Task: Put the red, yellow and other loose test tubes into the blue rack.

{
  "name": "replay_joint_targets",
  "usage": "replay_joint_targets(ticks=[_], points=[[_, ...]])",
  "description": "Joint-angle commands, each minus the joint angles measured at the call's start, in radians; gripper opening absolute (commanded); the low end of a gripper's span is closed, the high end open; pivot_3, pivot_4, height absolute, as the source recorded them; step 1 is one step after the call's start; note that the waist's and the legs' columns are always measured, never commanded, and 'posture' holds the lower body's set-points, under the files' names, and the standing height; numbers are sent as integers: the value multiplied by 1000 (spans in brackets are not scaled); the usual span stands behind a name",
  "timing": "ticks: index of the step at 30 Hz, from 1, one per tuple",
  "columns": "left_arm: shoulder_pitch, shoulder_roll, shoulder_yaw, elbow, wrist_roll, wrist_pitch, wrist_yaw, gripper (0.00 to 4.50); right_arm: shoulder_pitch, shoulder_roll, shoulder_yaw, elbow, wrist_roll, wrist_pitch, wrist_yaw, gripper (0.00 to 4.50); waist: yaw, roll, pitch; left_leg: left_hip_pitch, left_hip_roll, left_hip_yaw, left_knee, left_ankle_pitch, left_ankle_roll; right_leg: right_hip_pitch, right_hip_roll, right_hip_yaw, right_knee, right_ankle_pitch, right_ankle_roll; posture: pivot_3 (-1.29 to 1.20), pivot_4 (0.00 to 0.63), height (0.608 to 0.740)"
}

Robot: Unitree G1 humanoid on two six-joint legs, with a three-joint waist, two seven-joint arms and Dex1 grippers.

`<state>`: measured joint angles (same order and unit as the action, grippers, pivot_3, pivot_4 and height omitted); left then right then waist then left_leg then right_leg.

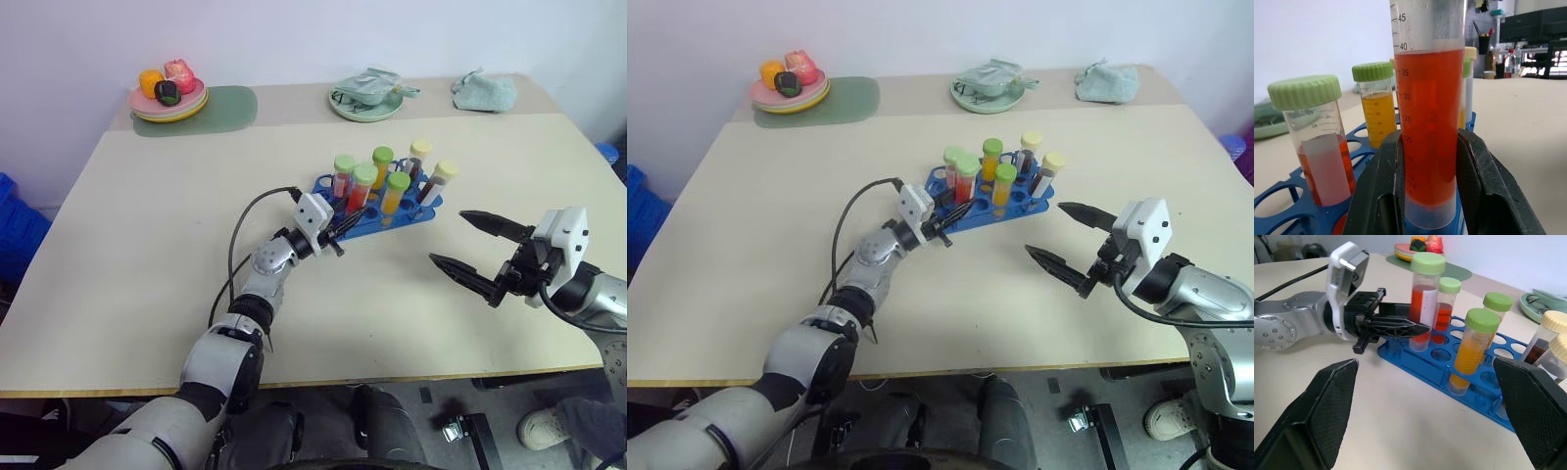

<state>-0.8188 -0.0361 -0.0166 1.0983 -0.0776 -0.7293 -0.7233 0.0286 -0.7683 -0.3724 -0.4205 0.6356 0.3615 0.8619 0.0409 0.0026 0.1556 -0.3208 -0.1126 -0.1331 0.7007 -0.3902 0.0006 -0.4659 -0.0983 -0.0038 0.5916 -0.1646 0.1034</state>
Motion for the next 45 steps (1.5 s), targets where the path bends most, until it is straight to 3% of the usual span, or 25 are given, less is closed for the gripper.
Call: replay_joint_targets(ticks=[1,18,45], points=[[4,13,14,-18,-5,-24,14,813,-7,-1,-35,-33,17,-12,-2,4500,0,0,0,0,0,0,0,0,0,0,0,0,0,0,0,0,150,740],[-27,-67,97,20,-110,37,-63,813,-15,-1,-20,-44,14,-9,-11,4500,0,0,0,0,0,0,0,0,0,0,0,0,0,0,0,0,150,740],[-7,-73,91,45,-84,63,-13,813,-7,3,-29,-53,15,-16,-27,4500,1,0,0,1,0,0,0,0,0,2,0,0,0,0,0,0,150,740]])
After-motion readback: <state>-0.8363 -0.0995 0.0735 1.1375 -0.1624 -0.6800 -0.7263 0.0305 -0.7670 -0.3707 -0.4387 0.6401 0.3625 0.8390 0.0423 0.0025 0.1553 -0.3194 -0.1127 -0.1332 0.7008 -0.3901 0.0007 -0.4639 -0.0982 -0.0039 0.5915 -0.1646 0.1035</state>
